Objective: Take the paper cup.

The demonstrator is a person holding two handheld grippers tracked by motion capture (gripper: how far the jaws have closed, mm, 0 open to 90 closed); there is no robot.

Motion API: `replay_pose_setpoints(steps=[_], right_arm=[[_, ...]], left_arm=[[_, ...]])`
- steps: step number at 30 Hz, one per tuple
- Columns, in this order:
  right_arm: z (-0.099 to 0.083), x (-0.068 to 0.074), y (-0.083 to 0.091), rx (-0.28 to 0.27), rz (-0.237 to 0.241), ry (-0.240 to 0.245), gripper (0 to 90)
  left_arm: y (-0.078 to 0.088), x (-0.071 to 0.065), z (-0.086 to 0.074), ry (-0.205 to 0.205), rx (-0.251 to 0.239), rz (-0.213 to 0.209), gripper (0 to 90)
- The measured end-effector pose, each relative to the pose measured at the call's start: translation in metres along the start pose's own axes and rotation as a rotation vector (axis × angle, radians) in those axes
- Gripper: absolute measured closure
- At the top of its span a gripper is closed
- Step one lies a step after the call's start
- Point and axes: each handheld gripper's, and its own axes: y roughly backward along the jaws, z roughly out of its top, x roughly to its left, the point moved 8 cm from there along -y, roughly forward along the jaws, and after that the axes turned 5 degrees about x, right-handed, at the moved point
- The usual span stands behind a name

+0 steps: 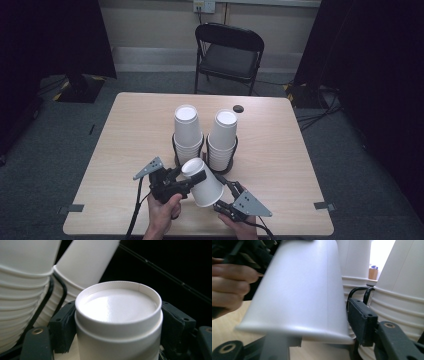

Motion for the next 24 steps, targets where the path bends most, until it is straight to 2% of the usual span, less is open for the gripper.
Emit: replay_pose_setpoints(steps=[1, 3, 4, 9, 13, 16, 21, 24], right_arm=[[0.0, 0.0, -0.001, 0.001, 0.0, 0.001, 52.8], [0.0, -0.002, -0.003, 0.003, -0.009, 0.005, 62.6], [0.0, -0.002, -0.003, 0.0, -0.012, -0.006, 65.0], [0.001, -0.004, 0.001, -0.018, -0.02, -0.002, 80.1], [0.004, -0.006, 0.007, -0.037, -0.042, 0.004, 83.0], [0.006, -0.004, 0.009, -0.033, -0.032, 0.018, 85.1], [0.005, -0.003, 0.009, -0.031, -0.036, 0.011, 85.4], [0.006, -0.004, 0.009, -0.032, -0.039, 0.017, 85.9]], left_arm=[[0.0, -0.001, 0.001, -0.007, -0.008, 0.016, 23.5], [0.001, -0.002, 0.002, -0.014, -0.003, 0.01, 23.3], [0.001, -0.003, 0.002, -0.025, -0.001, 0.008, 23.2], [0.0, -0.001, 0.001, -0.028, -0.001, 0.005, 20.1], [0.001, 0.001, -0.001, -0.046, 0.004, 0.002, 16.4], [0.001, 0.002, 0.0, -0.04, 0.007, -0.005, 15.3], [0.001, 0.002, -0.001, -0.054, 0.002, 0.002, 14.8], [0.002, 0.004, -0.001, -0.045, -0.002, 0.011, 14.6]])
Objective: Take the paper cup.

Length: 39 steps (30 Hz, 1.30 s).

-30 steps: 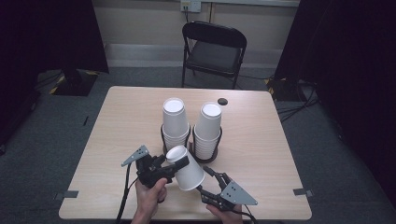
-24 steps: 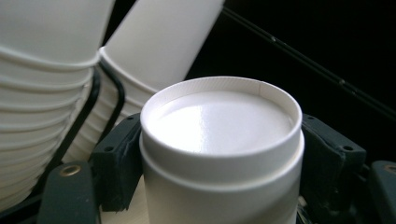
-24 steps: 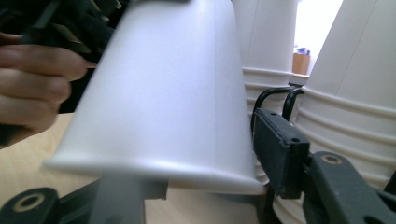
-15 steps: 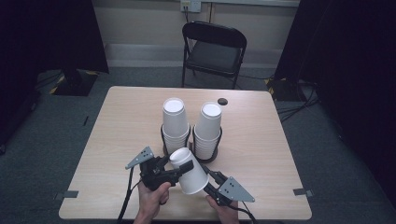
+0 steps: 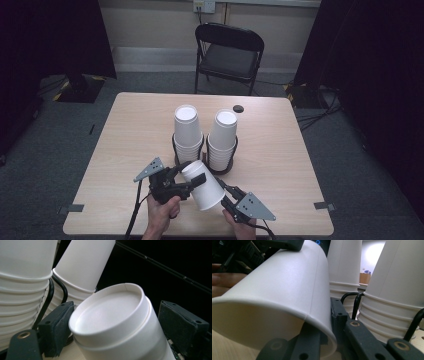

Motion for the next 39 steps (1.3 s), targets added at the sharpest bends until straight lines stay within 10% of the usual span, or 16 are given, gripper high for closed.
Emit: replay_pose_setpoints(steps=[15, 28, 39], right_arm=[[-0.003, -0.012, 0.005, 0.037, -0.017, -0.077, 86.2], [-0.012, -0.028, 0.006, 0.141, -0.065, -0.135, 86.2], [-0.02, -0.034, 0.008, 0.267, -0.057, -0.196, 86.4]], left_arm=[[0.007, 0.007, 0.005, -0.109, -0.023, 0.072, 5.6], [0.009, 0.016, 0.007, -0.22, -0.016, 0.119, 15.2], [0.006, 0.02, -0.004, -0.432, 0.085, 0.214, 15.5]])
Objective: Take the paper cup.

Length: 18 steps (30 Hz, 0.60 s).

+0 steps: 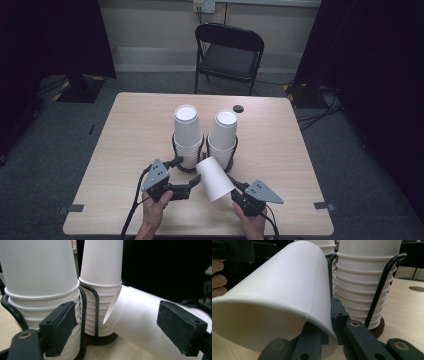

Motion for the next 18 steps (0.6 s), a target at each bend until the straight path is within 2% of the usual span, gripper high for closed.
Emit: replay_pose_setpoints(steps=[1, 2, 3, 4, 6, 8, 11, 12, 15, 16, 17, 18], right_arm=[[0.0, 0.0, 0.0, 0.0, 0.0, 0.0, 86.4], [0.0, -0.001, 0.001, 0.02, 0.009, -0.012, 86.4], [0.0, -0.002, 0.001, 0.027, 0.014, -0.008, 86.4], [0.001, -0.002, 0.002, 0.035, 0.021, -0.014, 86.4], [0.002, -0.003, 0.002, 0.041, 0.028, -0.012, 86.4], [0.003, -0.002, 0.001, 0.08, 0.057, -0.006, 86.5], [0.003, -0.002, 0.001, 0.104, 0.063, -0.004, 86.5], [0.003, -0.003, 0.001, 0.124, 0.075, -0.01, 86.6], [0.003, -0.005, 0.001, 0.139, 0.078, -0.008, 86.6], [0.003, -0.005, 0.002, 0.154, 0.09, -0.01, 86.6], [0.003, -0.005, 0.003, 0.167, 0.097, -0.004, 86.5], [0.003, -0.006, 0.003, 0.18, 0.102, 0.001, 86.6]], left_arm=[[0.0, 0.0, 0.0, 0.0, 0.0, 0.0, 15.6], [0.0, 0.001, -0.001, -0.034, 0.008, 0.02, 15.6], [0.0, 0.001, -0.001, -0.034, 0.008, 0.02, 15.7], [0.001, 0.002, -0.003, -0.06, 0.025, 0.031, 15.7], [0.001, 0.002, -0.004, -0.065, 0.029, 0.033, 15.5], [0.001, 0.003, -0.007, -0.082, 0.05, 0.049, 15.5], [0.001, 0.003, -0.008, -0.086, 0.067, 0.048, 16.1], [0.001, 0.003, -0.009, -0.1, 0.078, 0.065, 16.3], [0.001, 0.003, -0.011, -0.117, 0.082, 0.064, 16.1], [0.002, 0.002, -0.013, -0.148, 0.096, 0.065, 16.1], [0.002, 0.002, -0.013, -0.148, 0.096, 0.065, 16.1], [0.002, 0.001, -0.015, -0.175, 0.108, 0.064, 16.1]])
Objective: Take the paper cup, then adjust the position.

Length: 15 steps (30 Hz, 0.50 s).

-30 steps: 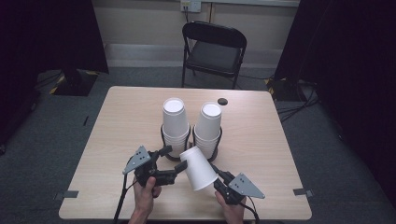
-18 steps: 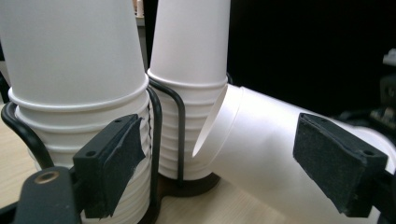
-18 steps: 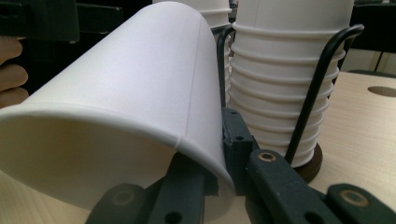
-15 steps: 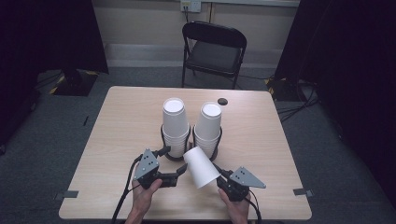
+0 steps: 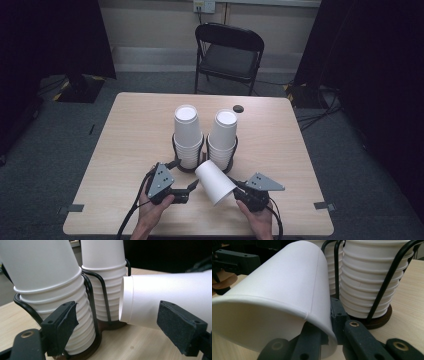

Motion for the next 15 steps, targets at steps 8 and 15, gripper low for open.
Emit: replay_pose_setpoints(steps=[8, 15], right_arm=[[0.0023, 0.0001, 0.0012, 0.086, 0.044, 0.028, 86.6], [0.0022, 0.0021, -0.0044, 0.156, 0.084, 0.057, 86.5]], left_arm=[[-0.0005, -0.007, -0.003, -0.086, 0.03, -0.008, 15.9], [0.0002, -0.009, -0.009, -0.109, 0.039, -0.004, 15.9]])
